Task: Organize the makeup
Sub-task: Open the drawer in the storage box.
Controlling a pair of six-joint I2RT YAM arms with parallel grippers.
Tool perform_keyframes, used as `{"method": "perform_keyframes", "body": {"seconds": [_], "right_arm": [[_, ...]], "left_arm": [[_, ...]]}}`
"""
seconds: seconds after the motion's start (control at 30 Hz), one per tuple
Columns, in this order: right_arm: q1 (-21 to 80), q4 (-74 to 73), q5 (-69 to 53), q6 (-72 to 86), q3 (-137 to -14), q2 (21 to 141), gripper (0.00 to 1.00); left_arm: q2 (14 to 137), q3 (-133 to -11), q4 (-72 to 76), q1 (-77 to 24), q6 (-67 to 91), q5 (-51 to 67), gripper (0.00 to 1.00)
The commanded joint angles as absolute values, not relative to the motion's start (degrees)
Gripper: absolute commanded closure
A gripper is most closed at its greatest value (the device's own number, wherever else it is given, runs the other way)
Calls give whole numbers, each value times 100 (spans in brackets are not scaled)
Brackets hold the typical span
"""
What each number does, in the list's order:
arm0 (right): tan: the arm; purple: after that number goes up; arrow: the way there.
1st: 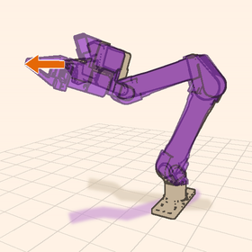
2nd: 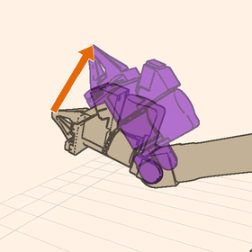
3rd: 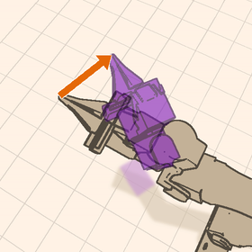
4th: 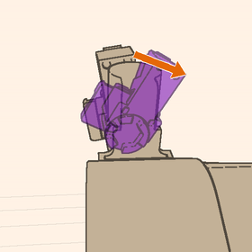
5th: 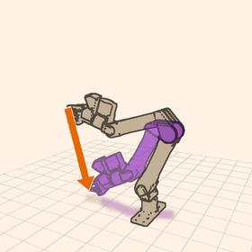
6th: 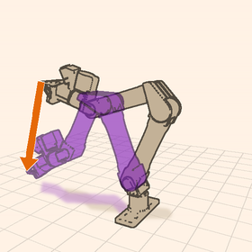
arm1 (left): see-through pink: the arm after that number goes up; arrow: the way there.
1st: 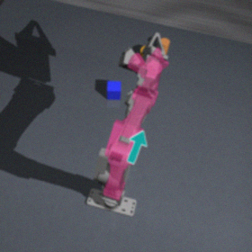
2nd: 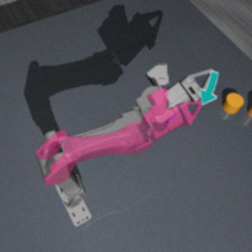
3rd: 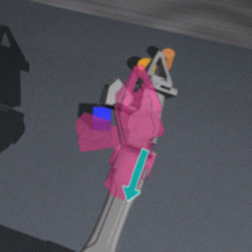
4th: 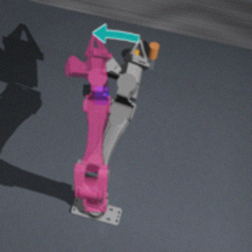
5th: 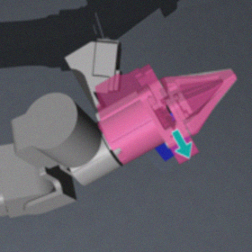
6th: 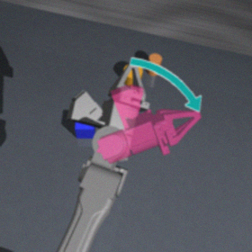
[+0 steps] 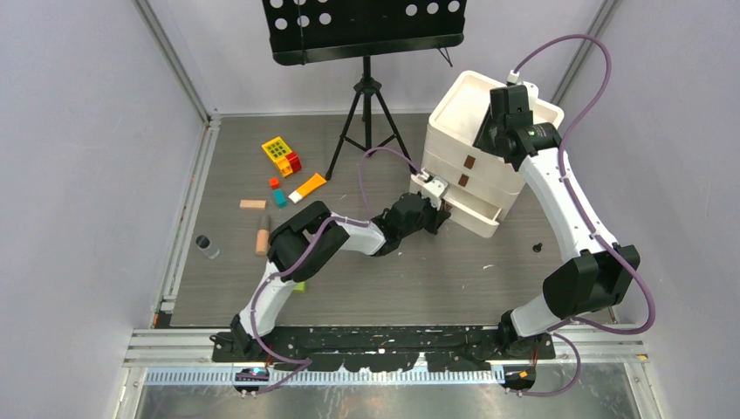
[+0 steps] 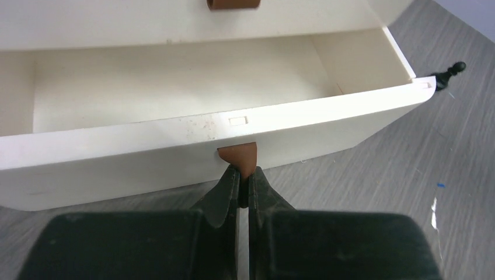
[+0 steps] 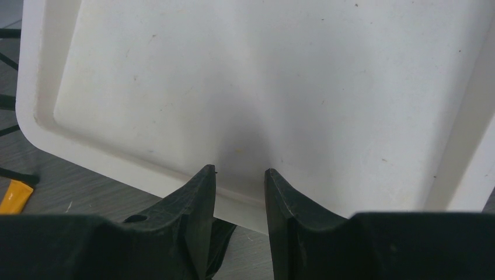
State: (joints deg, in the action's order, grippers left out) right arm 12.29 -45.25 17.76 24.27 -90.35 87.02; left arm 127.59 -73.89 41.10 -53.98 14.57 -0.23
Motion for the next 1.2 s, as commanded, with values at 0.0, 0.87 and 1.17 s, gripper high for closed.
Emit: {"method": "perform_keyframes", "body": {"seconds": [0.0, 0.87, 1.17], "right_arm": [[1341, -6149, 1477, 2302, -8753, 9065, 58], [1344, -5921, 1461, 2314, -8846, 8970, 58], [1338, -5219, 1389, 2345, -9144, 8387, 58]], "left_arm": [[12211, -6986, 4560, -5370, 1526, 324, 100], [10265, -4725, 4430, -5625, 1825, -35, 39], [8519, -4381, 3132, -5625, 1320, -686, 30]]}}
